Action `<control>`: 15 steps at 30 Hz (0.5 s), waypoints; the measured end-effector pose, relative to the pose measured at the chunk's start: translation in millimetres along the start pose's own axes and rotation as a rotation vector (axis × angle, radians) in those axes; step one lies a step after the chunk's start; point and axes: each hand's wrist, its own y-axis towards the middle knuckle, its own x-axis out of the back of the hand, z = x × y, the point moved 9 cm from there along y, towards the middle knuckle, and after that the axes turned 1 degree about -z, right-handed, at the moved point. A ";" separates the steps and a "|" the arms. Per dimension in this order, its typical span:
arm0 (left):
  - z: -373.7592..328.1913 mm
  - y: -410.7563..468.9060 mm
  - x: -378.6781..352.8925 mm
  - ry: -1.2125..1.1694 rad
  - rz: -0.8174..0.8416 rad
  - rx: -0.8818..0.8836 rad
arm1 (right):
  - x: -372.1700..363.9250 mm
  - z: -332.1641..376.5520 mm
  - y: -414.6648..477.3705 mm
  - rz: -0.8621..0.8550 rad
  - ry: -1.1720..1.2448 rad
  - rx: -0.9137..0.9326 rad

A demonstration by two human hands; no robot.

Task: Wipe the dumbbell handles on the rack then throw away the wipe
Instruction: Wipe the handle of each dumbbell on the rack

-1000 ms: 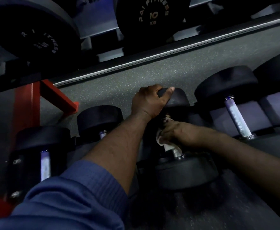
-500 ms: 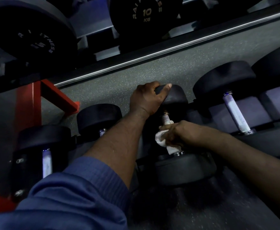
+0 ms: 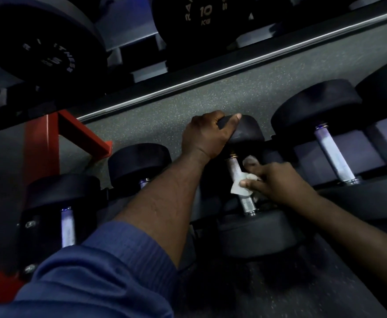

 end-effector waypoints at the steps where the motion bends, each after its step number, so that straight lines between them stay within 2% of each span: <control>1: 0.0 0.4 -0.1 -0.003 -0.001 -0.003 | -8.3 -3.2 0.4 0.092 -0.014 -0.048; 3: 0.7 1.1 -0.6 -0.005 -0.001 0.001 | -19.4 -6.7 -2.8 0.257 0.051 -0.120; 4: 1.9 1.1 -1.2 -0.007 -0.001 0.007 | -19.0 -9.9 -3.4 0.276 0.096 -0.163; 9: 1.9 0.9 -0.1 -0.001 -0.017 0.007 | -13.8 -20.6 21.9 0.041 0.517 -0.300; 11: 0.9 0.0 -0.6 -0.011 -0.010 0.008 | -23.2 -18.7 38.1 0.031 0.413 -0.322; 13: 1.1 0.2 0.5 -0.009 -0.005 0.016 | -41.0 -15.9 35.8 0.169 0.343 -0.331; 15: 1.5 0.6 1.0 -0.013 0.000 0.018 | -63.6 -14.7 16.8 0.435 0.334 -0.307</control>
